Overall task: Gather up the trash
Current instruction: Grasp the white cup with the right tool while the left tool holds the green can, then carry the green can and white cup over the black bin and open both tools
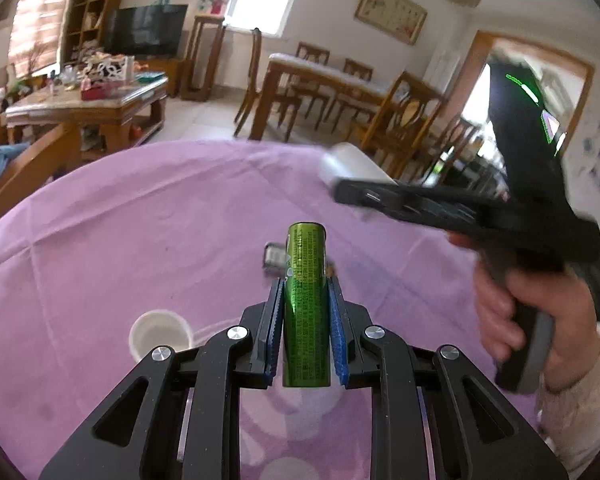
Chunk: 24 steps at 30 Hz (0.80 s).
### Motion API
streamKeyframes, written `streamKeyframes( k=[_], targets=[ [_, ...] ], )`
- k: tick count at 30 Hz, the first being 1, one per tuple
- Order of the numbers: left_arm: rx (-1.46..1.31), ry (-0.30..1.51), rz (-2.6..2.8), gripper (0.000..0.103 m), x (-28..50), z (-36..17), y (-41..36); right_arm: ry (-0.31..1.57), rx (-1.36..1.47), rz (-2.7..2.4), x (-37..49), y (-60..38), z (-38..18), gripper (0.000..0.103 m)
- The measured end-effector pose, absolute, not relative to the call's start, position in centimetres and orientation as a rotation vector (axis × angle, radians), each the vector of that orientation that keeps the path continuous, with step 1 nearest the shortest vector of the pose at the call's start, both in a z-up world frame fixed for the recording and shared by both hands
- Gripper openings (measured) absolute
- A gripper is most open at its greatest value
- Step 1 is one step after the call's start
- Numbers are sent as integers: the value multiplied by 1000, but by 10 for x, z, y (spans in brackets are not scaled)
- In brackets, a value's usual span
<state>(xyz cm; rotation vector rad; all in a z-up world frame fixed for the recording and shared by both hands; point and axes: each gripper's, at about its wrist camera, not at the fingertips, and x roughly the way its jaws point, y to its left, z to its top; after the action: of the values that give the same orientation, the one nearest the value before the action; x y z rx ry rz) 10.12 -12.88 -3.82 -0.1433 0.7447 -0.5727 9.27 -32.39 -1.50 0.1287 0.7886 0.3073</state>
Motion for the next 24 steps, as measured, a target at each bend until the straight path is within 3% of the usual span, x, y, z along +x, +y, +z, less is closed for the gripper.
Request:
streamKeyframes(
  k=[12,18,24],
  targets=[
    [-176,603,-467,21,90,33,-95,612,308,210,-45,-444,14,39],
    [-117,592,-606,22,64,57,-165,554,383,134,-86,-493,10,39],
    [-51,631,-811,22,33,48,-271,495,421,53,-118,-534,13,39]
  ],
)
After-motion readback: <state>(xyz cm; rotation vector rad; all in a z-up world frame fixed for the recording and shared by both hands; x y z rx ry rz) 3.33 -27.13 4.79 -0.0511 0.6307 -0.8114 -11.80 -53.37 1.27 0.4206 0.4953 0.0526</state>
